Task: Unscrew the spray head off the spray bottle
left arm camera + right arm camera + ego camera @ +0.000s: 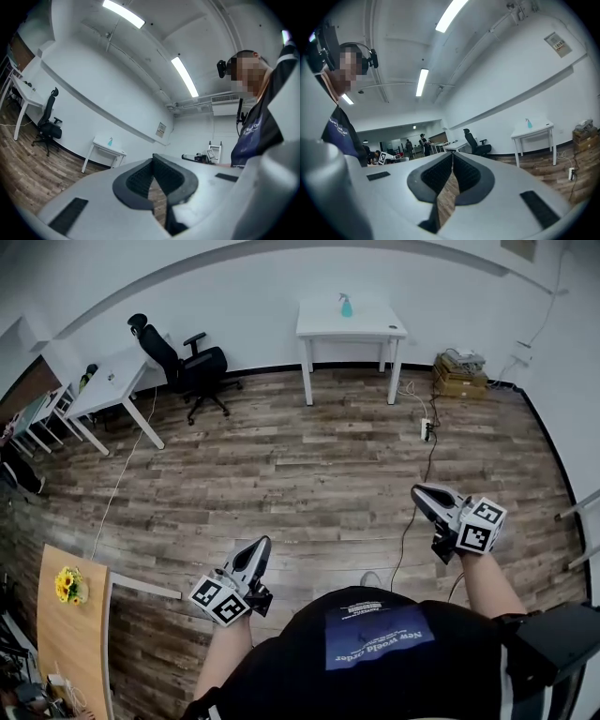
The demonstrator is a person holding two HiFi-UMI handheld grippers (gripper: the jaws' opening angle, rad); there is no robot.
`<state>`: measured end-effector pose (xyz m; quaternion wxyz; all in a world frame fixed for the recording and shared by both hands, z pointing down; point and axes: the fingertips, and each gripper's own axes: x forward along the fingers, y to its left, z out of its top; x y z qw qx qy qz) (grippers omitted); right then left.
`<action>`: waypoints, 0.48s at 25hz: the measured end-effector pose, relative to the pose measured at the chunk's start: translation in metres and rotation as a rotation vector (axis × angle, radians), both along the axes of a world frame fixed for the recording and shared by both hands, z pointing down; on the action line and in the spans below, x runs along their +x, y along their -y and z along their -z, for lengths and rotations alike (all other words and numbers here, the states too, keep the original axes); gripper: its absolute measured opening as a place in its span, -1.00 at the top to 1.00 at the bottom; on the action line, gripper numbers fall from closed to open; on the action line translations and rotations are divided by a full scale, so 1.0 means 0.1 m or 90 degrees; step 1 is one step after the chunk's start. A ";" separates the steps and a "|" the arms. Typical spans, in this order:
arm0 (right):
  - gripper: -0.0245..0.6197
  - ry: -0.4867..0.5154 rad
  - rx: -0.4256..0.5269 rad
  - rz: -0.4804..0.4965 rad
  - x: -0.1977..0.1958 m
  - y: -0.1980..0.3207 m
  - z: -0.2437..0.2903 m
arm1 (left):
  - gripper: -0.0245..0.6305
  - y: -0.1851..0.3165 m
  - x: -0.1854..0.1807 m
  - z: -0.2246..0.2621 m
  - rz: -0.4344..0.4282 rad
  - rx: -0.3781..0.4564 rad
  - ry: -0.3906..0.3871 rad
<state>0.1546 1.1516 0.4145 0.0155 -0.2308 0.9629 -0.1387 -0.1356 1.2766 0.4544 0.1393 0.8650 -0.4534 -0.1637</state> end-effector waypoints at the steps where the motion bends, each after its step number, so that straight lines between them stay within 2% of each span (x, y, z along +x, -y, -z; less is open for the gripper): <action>1: 0.93 0.005 -0.001 0.003 0.04 0.14 -0.02 | 0.94 0.12 0.04 0.01 0.005 -0.002 0.005; 5: 0.93 0.018 -0.013 0.015 0.23 0.78 -0.02 | 0.94 0.73 0.26 0.15 0.022 -0.008 0.002; 8: 0.93 0.018 0.000 0.029 0.43 1.22 0.07 | 0.94 1.20 0.56 0.28 0.011 0.000 0.014; 12: 0.93 0.027 0.004 0.017 0.81 1.71 0.09 | 0.94 1.77 0.97 0.36 -0.008 0.002 0.016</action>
